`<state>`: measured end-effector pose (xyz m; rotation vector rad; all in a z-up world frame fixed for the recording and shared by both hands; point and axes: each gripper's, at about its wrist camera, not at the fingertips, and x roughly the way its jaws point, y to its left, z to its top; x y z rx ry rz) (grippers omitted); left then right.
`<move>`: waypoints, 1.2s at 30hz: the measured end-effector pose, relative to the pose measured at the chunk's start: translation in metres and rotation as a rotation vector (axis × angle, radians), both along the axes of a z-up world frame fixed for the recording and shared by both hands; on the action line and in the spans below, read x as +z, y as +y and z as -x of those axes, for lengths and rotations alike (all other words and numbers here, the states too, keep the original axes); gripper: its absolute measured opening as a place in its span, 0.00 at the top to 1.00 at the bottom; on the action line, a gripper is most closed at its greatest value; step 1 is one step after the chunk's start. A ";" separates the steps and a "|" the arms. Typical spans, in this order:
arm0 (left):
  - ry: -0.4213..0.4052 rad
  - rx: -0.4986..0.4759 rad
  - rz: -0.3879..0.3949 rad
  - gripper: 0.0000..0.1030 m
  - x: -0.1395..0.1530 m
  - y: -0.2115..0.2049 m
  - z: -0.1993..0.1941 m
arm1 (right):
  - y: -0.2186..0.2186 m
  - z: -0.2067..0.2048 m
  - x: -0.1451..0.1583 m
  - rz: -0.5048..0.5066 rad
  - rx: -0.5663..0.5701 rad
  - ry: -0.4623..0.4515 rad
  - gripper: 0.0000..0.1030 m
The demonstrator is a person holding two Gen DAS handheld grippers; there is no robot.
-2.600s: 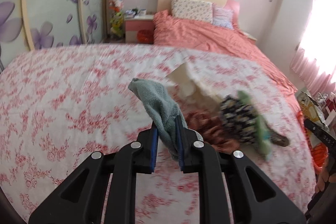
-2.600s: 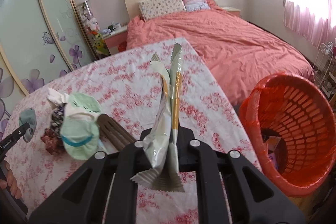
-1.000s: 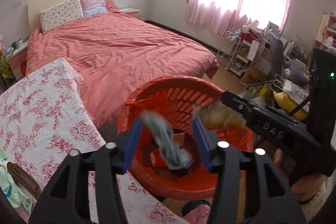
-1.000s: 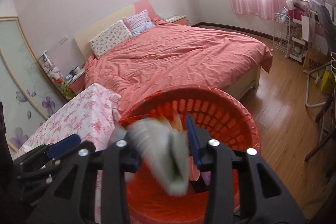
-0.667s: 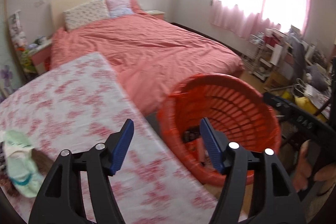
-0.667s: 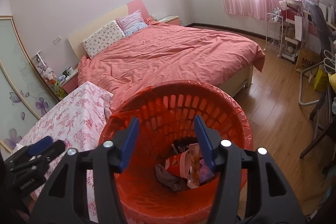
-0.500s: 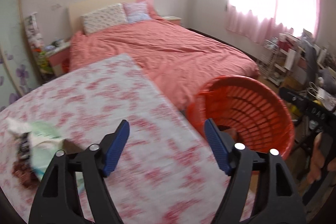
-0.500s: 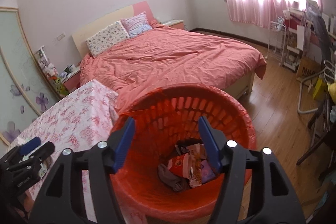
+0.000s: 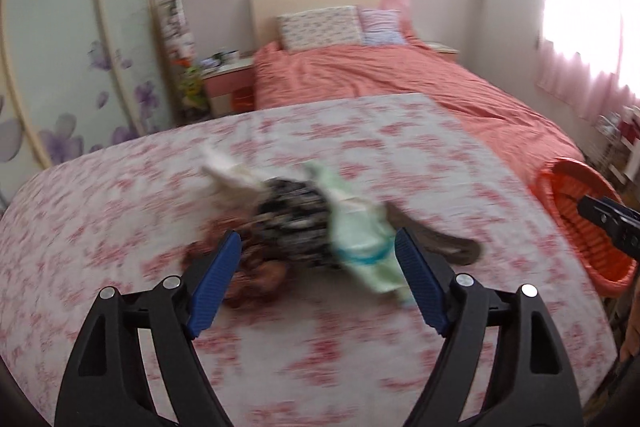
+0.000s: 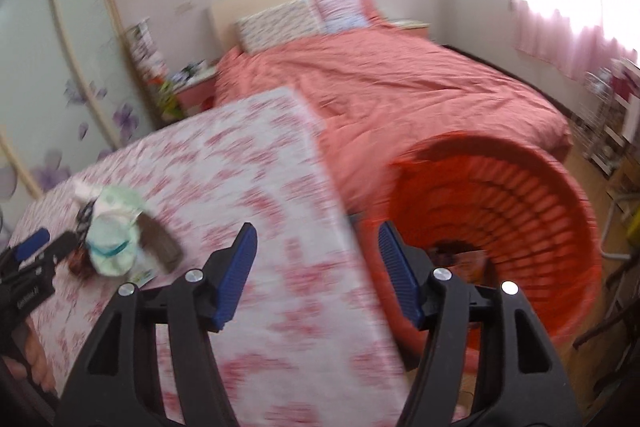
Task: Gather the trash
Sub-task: 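Move both open tools back to the remaining items on the bed, then lower the left tool around the brown plaid scrunchie while the right tool straddles the brown slotted piece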
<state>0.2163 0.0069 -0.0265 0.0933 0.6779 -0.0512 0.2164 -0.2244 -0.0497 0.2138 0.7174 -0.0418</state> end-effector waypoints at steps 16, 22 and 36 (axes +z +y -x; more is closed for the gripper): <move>0.142 0.098 0.043 0.17 -0.043 0.060 -0.031 | 0.136 -0.070 -0.042 0.112 0.262 0.158 0.46; 0.152 0.094 0.030 0.17 -0.048 0.059 -0.035 | 0.144 -0.070 -0.045 0.166 0.261 0.159 0.54; 0.177 0.172 0.148 0.18 -0.047 0.114 -0.038 | 0.118 -0.067 -0.044 0.119 0.135 0.169 0.58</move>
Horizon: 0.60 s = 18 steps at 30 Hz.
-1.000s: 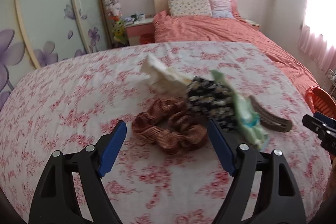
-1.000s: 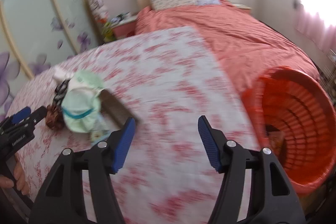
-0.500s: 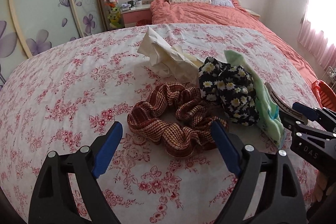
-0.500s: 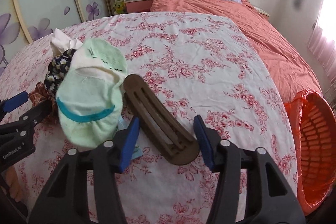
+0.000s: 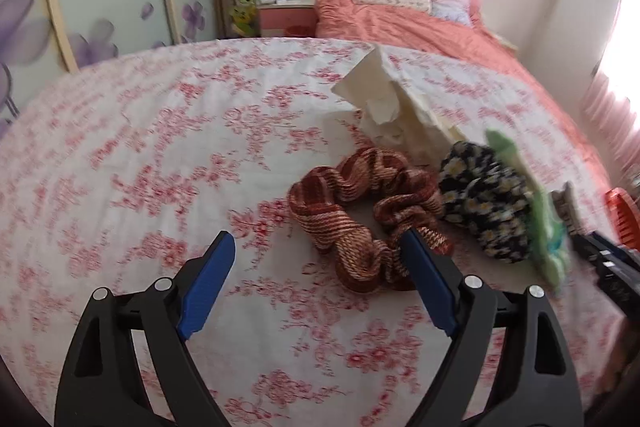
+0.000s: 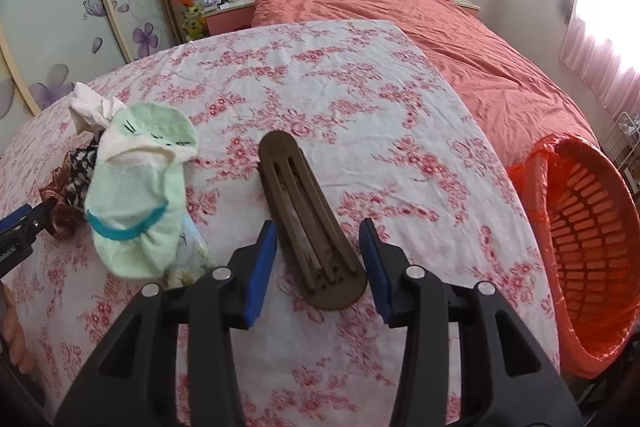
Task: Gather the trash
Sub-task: 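Lower the left tool around the brown plaid scrunchie while the right tool straddles the brown slotted piece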
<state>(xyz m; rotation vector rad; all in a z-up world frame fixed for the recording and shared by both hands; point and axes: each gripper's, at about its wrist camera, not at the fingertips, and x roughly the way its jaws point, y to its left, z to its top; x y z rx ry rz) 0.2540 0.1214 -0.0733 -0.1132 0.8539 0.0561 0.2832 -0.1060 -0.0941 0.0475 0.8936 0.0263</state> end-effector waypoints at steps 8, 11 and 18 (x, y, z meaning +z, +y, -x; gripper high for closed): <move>-0.019 -0.040 -0.025 0.08 0.003 -0.020 -0.007 | 0.006 -0.012 0.000 -0.047 0.012 -0.002 0.52; 0.011 -0.019 -0.065 0.08 -0.003 -0.023 -0.017 | 0.007 -0.014 -0.001 -0.031 0.006 -0.006 0.52; 0.043 -0.017 -0.022 0.22 -0.011 -0.020 -0.027 | 0.013 -0.019 -0.001 0.009 0.005 -0.010 0.62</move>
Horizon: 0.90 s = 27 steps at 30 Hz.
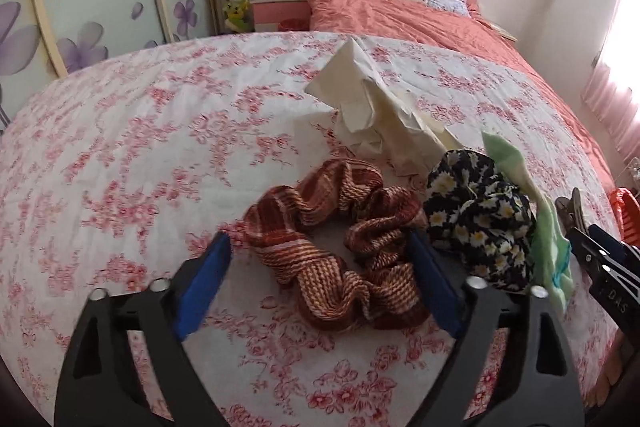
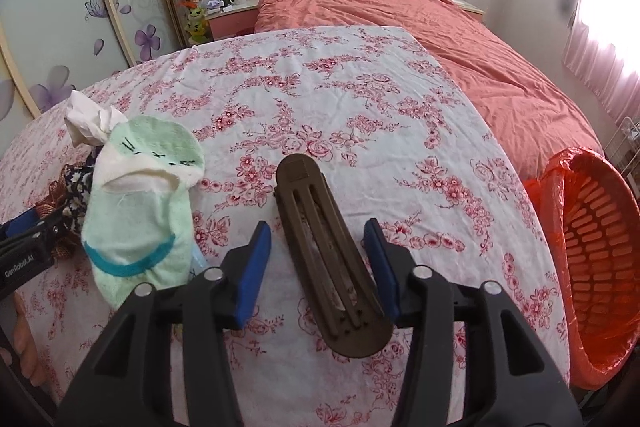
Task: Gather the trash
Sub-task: 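Lower the left tool around the brown plaid scrunchie while the right tool straddles the brown slotted piece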
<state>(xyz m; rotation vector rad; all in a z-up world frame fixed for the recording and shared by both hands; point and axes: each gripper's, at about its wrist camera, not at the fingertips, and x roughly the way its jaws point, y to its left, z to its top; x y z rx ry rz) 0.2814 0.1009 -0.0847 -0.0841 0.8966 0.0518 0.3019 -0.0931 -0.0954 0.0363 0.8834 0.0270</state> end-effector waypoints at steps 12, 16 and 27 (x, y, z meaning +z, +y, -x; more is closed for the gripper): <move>0.000 -0.037 0.020 0.31 0.002 0.024 0.024 | -0.016 0.016 0.000 -0.027 -0.026 -0.006 0.64; -0.012 -0.017 0.005 0.27 -0.001 0.021 0.023 | -0.011 0.014 -0.001 -0.005 -0.025 0.000 0.62; -0.003 0.003 -0.009 0.25 -0.003 0.021 0.021 | -0.010 0.013 -0.002 -0.001 -0.027 0.003 0.57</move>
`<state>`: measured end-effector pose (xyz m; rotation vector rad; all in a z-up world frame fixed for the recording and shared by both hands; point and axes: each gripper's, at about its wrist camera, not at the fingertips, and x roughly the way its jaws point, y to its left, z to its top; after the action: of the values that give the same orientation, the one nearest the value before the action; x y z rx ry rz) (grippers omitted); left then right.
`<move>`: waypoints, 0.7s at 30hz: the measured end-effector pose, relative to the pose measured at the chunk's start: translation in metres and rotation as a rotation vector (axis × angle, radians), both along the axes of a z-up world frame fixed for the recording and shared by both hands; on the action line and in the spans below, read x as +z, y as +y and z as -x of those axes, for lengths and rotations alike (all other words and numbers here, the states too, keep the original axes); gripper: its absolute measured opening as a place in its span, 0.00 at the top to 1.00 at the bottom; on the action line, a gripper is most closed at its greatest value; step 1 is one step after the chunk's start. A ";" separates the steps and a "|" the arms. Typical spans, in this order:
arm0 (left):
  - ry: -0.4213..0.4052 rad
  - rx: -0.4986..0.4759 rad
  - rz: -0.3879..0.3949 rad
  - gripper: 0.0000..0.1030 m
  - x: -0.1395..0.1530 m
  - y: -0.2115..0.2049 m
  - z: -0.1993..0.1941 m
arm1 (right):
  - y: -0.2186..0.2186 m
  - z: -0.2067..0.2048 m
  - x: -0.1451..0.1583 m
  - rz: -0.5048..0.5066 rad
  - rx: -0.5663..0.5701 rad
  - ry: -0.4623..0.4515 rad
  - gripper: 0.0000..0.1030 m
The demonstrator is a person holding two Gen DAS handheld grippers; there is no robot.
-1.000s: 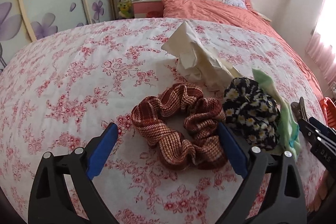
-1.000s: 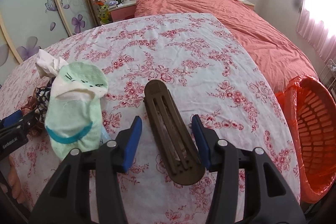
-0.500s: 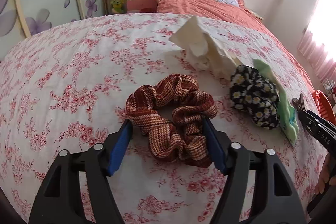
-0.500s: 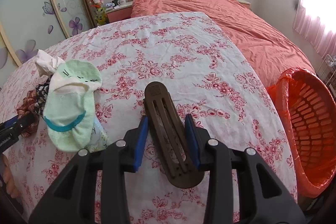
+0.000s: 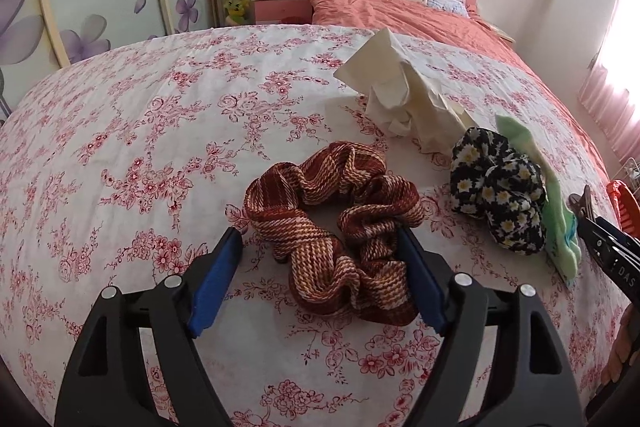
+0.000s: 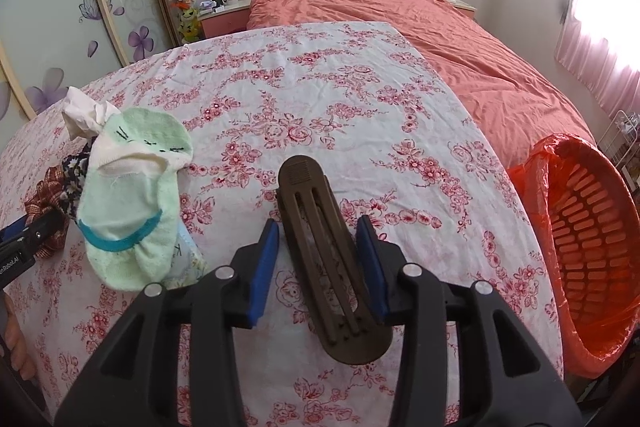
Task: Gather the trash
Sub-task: 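Lower the left tool around the brown plaid scrunchie while the right tool straddles the brown slotted piece, then close the left tool on the plaid scrunchie while the right tool closes on the brown slotted piece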
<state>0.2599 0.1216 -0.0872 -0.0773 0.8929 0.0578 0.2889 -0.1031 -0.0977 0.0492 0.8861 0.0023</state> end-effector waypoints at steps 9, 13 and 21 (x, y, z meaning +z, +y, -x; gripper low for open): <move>0.024 0.027 -0.029 0.10 -0.003 -0.002 -0.003 | -0.008 0.005 -0.001 0.004 -0.025 0.010 0.29; 0.027 0.027 -0.043 0.08 -0.003 -0.002 -0.003 | -0.010 0.004 -0.004 0.013 -0.027 0.025 0.15; 0.044 -0.002 -0.049 0.09 -0.001 -0.011 -0.008 | -0.006 0.004 0.000 0.025 0.009 0.001 0.55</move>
<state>0.2682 0.1106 -0.0884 -0.0294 0.9353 0.0794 0.2847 -0.1091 -0.0981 0.0222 0.8875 -0.0005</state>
